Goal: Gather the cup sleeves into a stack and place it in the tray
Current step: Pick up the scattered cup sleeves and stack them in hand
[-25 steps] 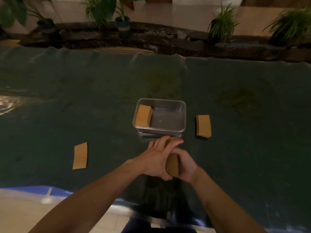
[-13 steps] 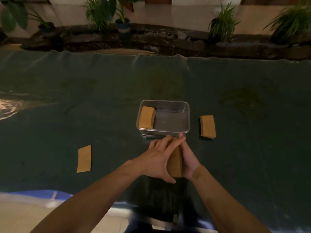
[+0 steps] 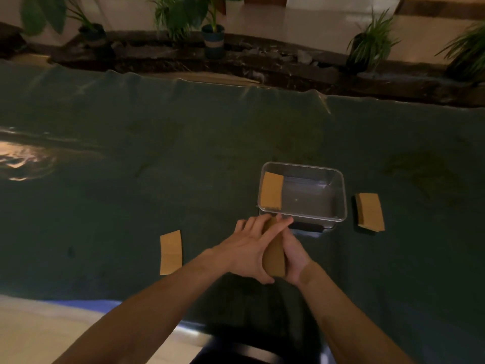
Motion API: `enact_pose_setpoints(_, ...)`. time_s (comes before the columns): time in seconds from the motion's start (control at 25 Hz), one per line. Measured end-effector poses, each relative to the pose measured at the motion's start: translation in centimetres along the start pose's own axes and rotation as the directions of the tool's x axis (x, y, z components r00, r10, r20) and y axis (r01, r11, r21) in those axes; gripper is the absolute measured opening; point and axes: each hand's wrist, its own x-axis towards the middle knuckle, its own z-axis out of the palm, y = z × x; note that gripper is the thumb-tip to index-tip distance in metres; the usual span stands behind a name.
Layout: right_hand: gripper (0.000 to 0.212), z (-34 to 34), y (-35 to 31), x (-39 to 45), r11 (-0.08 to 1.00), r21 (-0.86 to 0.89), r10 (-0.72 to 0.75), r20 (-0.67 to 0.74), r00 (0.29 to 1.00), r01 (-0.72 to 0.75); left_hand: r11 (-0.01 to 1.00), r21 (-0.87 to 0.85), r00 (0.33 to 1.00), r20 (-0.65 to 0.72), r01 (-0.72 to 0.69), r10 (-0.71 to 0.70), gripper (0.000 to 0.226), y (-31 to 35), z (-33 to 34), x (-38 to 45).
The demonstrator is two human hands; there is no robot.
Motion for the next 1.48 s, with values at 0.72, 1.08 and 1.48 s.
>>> enact_pose_setpoints(0.72,0.057,1.0,3.8,4.1,0.989,0.143,-0.032,-0.073,0.997,0.043,0.234,-0.446,0.264,0.007,0.864,-0.964,0.092,-17.0,6.4,-7.6)
enact_pose_setpoints(1.08,0.057,1.9,3.5,4.9,0.999,0.03,-0.032,-0.038,0.999,0.033,0.264,-0.864,0.716,0.147,0.429,-0.682,0.012,-15.0,3.4,-5.1)
enact_pose_setpoints(1.48,0.068,2.5,2.8,4.2,1.0,-0.021,0.002,-0.089,0.996,-0.004,0.5,-0.802,0.918,0.142,0.326,-0.371,0.016,-7.6,0.4,-0.2)
